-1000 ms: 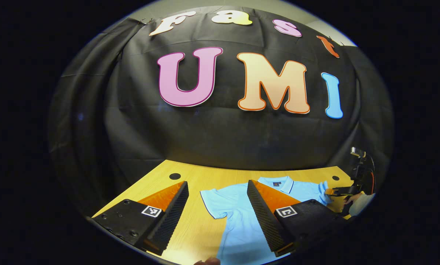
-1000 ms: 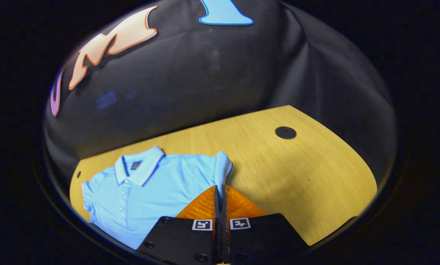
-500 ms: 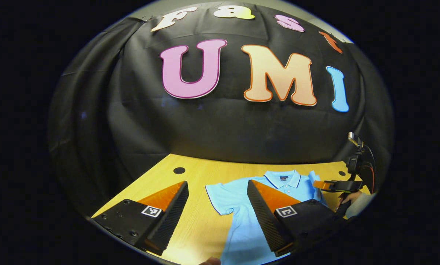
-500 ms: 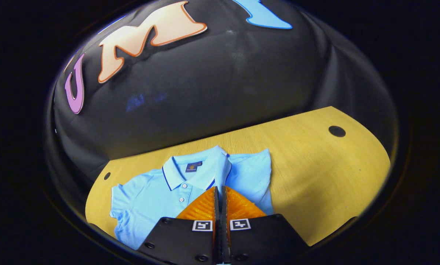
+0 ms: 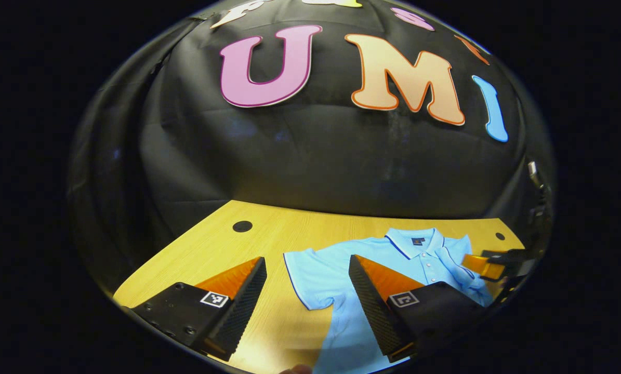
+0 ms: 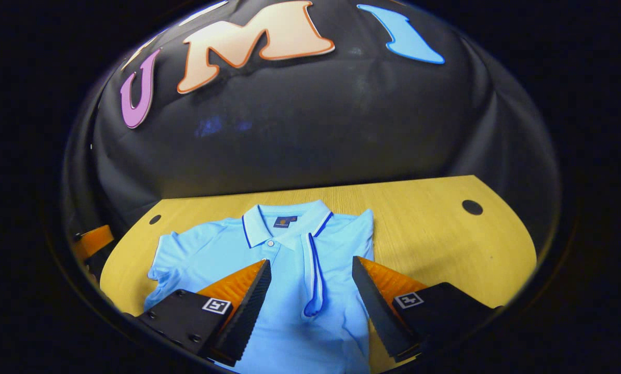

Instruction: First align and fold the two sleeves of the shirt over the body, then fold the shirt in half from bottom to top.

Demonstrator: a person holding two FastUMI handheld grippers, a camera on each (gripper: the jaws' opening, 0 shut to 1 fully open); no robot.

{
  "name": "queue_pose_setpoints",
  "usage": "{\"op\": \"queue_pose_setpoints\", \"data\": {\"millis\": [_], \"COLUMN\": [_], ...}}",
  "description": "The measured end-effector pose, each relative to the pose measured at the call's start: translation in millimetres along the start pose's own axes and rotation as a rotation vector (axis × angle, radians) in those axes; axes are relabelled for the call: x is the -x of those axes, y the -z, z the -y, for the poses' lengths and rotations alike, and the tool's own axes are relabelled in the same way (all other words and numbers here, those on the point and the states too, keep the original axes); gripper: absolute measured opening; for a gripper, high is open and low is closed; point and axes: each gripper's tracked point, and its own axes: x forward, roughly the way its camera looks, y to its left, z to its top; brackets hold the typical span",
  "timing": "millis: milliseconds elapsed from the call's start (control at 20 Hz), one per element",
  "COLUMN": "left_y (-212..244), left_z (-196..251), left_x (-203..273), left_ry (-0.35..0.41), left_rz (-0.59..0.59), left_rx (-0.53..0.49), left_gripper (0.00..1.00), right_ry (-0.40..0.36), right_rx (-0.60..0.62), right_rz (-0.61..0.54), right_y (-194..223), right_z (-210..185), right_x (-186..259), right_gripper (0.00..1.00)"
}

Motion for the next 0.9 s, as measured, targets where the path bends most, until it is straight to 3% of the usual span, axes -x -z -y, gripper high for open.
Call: {"op": "queue_pose_setpoints", "data": {"millis": [150, 500, 900], "left_y": [10, 55, 90], "left_z": [6, 1, -8], "left_x": [-31, -96, -108], "left_ry": [0.009, -0.011, -0.057], "left_rz": [-0.016, -0.155, -0.253], "left_rx": [-0.009, -0.016, 0.028], "left_gripper": [0.95, 0.95, 0.97], "right_ry": [0.028, 0.065, 0.080], "right_rx": [0.050, 0.024, 0.018], "right_rz": [0.055, 0.062, 0.055], "right_y": [-11, -13, -9], "right_z": [17, 40, 52], "right_x": [27, 75, 104], "right_gripper": [0.98, 0.98, 0.98]}}
